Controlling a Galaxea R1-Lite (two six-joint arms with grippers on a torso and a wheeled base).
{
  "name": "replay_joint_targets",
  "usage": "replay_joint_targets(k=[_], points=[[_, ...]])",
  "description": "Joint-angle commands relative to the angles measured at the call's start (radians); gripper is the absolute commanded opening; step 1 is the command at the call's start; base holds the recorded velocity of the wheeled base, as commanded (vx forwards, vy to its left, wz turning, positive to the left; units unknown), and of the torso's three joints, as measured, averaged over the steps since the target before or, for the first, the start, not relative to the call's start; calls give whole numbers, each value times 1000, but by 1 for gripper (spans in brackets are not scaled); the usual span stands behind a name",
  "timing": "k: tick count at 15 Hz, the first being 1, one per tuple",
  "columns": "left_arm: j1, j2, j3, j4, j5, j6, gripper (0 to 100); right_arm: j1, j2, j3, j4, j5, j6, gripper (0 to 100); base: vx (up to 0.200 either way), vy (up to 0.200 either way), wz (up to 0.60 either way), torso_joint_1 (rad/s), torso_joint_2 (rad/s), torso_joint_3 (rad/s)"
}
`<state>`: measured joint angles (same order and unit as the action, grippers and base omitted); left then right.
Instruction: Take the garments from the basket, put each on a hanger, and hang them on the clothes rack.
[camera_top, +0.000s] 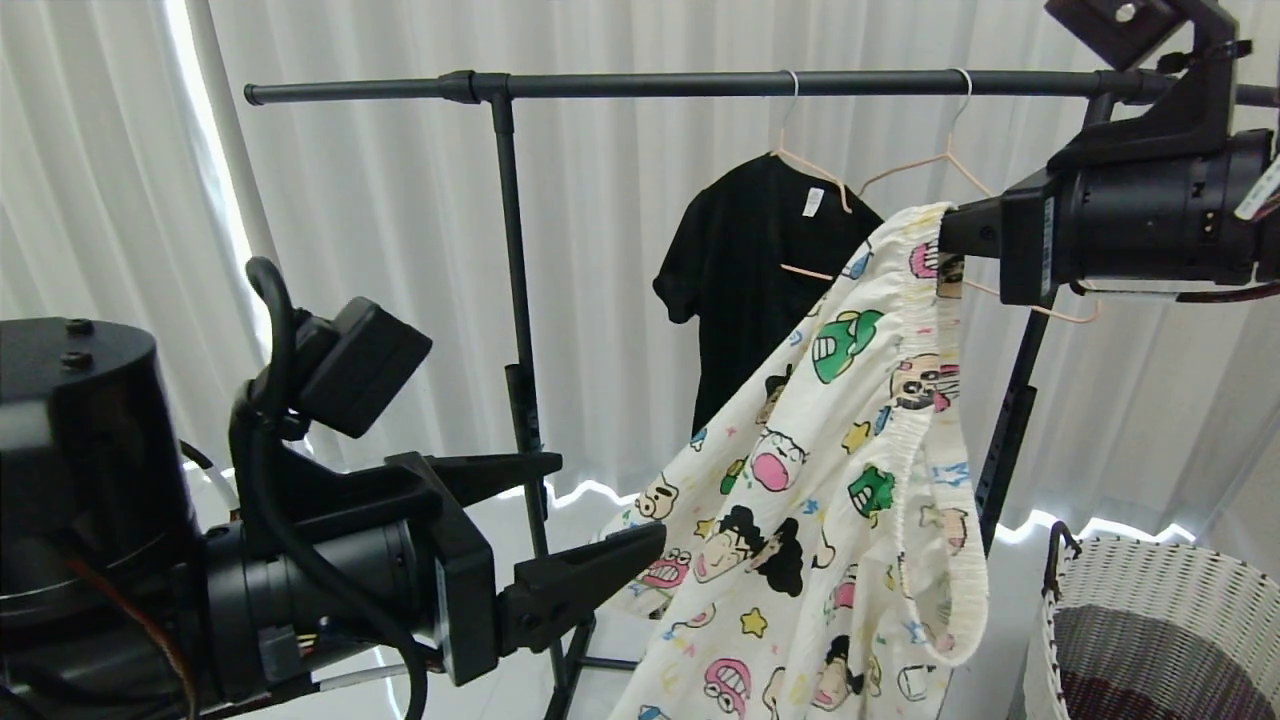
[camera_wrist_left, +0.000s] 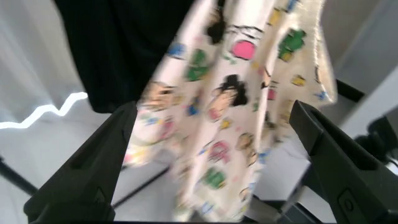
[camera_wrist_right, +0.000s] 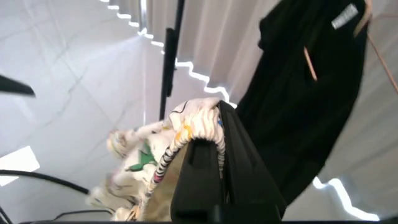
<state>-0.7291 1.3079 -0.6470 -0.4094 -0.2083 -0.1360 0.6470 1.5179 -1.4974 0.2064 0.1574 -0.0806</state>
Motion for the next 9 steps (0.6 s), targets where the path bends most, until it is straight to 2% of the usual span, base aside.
replay_joint_targets(k=[1,5,9], points=[[-26,34,-8,-2,0,-2,100,45,61,-38,-5,1,-1,0,0,0,0,0,0,0],[-75,116,-28,-5,0,-4,100,105,125,-86,-32,-1,-1,0,0,0,0,0,0,0],[-75,180,-31,-106,1,-2,100,123,136,-124,-27,-4,-1,0,0,0,0,0,0,0]])
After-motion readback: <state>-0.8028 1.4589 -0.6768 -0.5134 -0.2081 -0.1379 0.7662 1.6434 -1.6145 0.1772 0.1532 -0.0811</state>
